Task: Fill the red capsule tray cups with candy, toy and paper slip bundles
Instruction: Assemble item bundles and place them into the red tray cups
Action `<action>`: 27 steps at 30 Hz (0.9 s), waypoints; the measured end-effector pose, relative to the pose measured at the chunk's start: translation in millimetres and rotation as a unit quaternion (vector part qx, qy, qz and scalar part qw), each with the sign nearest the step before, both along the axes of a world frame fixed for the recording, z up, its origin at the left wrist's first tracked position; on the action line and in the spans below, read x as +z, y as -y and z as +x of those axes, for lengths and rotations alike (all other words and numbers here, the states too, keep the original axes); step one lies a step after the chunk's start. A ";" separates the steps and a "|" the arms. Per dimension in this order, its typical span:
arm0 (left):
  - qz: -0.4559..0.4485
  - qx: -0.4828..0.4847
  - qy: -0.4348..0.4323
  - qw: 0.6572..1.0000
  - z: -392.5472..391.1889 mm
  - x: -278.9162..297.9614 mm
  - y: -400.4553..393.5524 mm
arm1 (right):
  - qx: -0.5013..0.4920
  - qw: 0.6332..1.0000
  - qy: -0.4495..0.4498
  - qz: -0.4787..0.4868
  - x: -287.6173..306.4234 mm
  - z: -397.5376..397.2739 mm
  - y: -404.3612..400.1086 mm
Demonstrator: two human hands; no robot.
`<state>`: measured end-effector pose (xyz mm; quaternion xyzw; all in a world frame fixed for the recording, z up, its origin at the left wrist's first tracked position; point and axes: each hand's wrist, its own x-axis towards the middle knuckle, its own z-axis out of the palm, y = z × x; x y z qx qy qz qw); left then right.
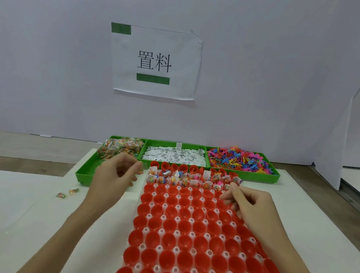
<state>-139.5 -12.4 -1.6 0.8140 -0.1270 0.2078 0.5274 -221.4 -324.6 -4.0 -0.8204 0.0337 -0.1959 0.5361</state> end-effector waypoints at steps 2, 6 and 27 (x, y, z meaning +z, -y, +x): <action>-0.033 -0.068 -0.034 0.997 -14.8 -5.3 10.7 | 0.008 1.000 -0.005 0.001 0.0 -1.1 -0.8; -0.108 -0.109 -0.075 0.985 -25.1 -11.6 16.5 | 0.003 1.000 0.001 -0.022 2.0 -1.0 -4.9; -0.221 -0.142 -0.096 0.960 -20.4 -8.0 3.4 | 0.076 0.841 -0.207 -0.495 25.5 219.5 -25.7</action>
